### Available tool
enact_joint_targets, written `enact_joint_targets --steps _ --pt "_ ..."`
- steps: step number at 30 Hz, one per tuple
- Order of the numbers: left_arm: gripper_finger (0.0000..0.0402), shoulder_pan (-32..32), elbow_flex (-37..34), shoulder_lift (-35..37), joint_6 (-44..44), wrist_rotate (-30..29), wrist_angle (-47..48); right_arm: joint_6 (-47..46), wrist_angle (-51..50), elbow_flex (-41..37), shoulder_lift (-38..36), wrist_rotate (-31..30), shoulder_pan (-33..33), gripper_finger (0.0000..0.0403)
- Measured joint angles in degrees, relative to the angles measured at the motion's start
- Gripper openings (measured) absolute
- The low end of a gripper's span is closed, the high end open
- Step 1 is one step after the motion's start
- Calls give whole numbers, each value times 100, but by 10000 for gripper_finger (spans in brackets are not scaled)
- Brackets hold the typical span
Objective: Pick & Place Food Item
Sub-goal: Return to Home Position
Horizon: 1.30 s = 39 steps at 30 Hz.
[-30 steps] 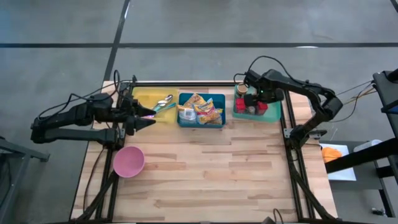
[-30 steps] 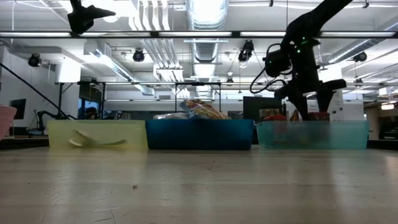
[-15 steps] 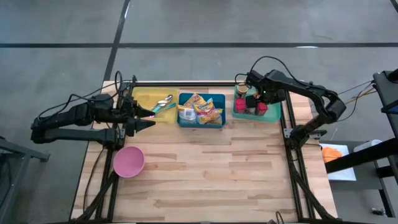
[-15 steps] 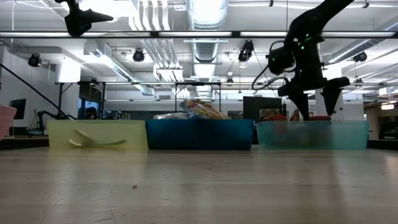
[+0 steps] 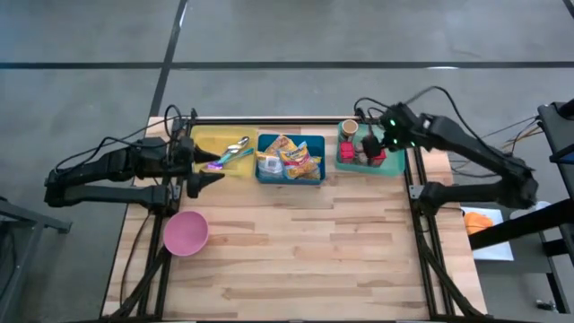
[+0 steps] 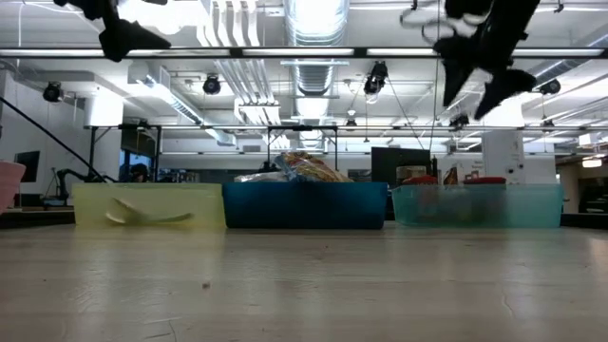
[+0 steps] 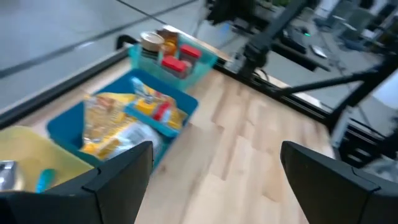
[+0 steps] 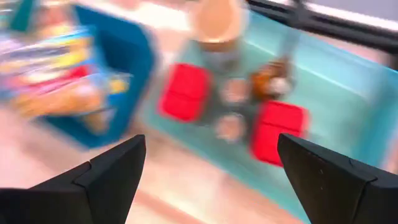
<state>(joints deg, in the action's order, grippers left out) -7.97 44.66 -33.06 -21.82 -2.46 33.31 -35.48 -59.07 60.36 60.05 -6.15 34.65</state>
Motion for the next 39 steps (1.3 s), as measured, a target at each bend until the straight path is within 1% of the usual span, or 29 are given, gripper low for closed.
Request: enact_joint_targets --steps 3,5,8,11,13,15,18,20,24,27,29,32,35,39 --pt "358 0 0 0 0 -265 14 264 689 -206 -499 17 -548 361" --pt "358 0 0 0 0 -312 99 349 1121 -353 -771 -113 -826 361" --pt "358 2 0 -2 43 -313 215 397 1251 -422 -1063 -230 -1083 361" --pt "358 0 0 -1 58 -315 329 -63 1158 -476 -1381 -191 -1290 361" --pt "358 0 0 -2 60 -315 406 -210 1404 -622 -1544 -278 -1422 361" --pt "358 0 0 -2 61 -315 396 -65 1902 -862 -1709 -248 -1597 361" --pt "358 1 0 -2 80 -313 388 390 3037 -1371 -1976 263 -1913 361" --pt "358 2 0 -2 178 -281 387 549 3938 -1842 -2192 616 -2087 361" --pt "358 2 0 5 345 64 383 441 5629 -2812 -2594 1358 -2331 361" --pt "358 4 0 131 347 113 365 154 6569 -3366 -2873 2000 -2487 361" --pt "358 4 0 297 349 37 359 9 6760 -3599 -3072 2176 -2585 361" --pt "358 4 -1 652 343 -84 271 -39 6785 -3827 -3403 2210 -2787 361" --pt "358 12 -104 1071 345 40 75 -7 6963 -3992 -3815 2233 -3013 361" --pt "358 17 -493 1702 386 142 -74 212 7036 -4177 -4413 2227 -3297 361"
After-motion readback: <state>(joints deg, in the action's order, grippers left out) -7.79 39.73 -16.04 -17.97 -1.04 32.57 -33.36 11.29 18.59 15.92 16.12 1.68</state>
